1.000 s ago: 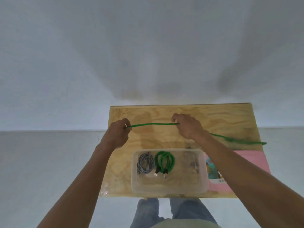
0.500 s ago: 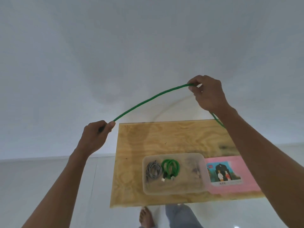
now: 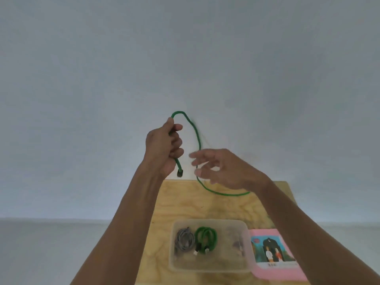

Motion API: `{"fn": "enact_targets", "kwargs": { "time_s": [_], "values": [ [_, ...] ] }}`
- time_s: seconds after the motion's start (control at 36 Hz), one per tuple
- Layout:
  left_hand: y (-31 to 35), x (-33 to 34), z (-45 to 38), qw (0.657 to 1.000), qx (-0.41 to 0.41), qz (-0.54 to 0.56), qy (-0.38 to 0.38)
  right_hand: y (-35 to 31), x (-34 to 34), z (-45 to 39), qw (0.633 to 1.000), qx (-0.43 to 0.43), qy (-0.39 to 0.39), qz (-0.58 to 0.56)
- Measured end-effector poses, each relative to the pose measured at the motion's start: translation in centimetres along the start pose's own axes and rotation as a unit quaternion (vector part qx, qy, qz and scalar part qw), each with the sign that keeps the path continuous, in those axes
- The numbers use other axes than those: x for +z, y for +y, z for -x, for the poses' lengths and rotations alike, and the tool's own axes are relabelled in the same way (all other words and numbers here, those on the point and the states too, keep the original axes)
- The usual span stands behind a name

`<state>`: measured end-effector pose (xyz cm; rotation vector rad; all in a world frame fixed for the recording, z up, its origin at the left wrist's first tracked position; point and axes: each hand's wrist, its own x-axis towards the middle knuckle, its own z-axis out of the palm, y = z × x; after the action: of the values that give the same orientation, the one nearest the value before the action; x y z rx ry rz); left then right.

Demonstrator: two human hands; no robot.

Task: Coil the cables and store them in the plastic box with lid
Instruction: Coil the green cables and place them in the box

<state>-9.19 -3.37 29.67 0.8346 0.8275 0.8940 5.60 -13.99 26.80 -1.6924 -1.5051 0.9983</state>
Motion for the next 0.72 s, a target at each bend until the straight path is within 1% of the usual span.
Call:
{"fn": "enact_targets", "kwargs": {
  "time_s": [0.03,0.08,0.25,0.33,0.39,0.44,0.5,0.53,0.61,0.72],
  "values": [
    [0.0,1.1,0.2,1.000,-0.008,0.028,0.000,0.3,0.3,0.9,0.999,-0.004,-0.028,-0.019],
    [-0.1,2.9,0.5,0.998,-0.019,0.064,-0.001,1.2,0.5,2.4,0.999,-0.014,-0.023,-0.041],
    [-0.7,7.2,1.1,0.989,-0.035,0.139,-0.024,3.0,-0.5,4.2,0.991,-0.061,0.109,-0.036],
    [-1.1,8.8,1.6,0.988,-0.016,0.153,-0.021,2.9,-1.4,4.5,0.986,-0.076,0.122,-0.086],
    [-1.5,9.4,2.4,0.994,0.018,0.107,-0.027,2.7,-2.1,4.7,0.981,-0.085,0.131,-0.113],
    [-2.1,9.6,3.3,0.997,0.060,-0.005,-0.038,2.7,-3.0,4.8,0.974,-0.098,0.154,-0.135],
    [-3.1,9.4,4.3,0.989,0.081,-0.108,-0.066,2.5,-4.0,4.9,0.971,-0.114,0.164,-0.135],
    [-3.5,9.3,4.7,0.984,0.082,-0.135,-0.079,2.5,-4.4,4.8,0.972,-0.119,0.158,-0.125],
    [-4.0,9.2,5.1,0.983,0.084,-0.144,-0.079,2.1,-5.3,4.9,0.981,-0.119,0.126,-0.091],
    [-3.2,9.7,5.1,0.992,0.073,-0.075,-0.065,1.3,-5.9,4.7,0.984,-0.114,0.109,-0.079]
  ]
}}
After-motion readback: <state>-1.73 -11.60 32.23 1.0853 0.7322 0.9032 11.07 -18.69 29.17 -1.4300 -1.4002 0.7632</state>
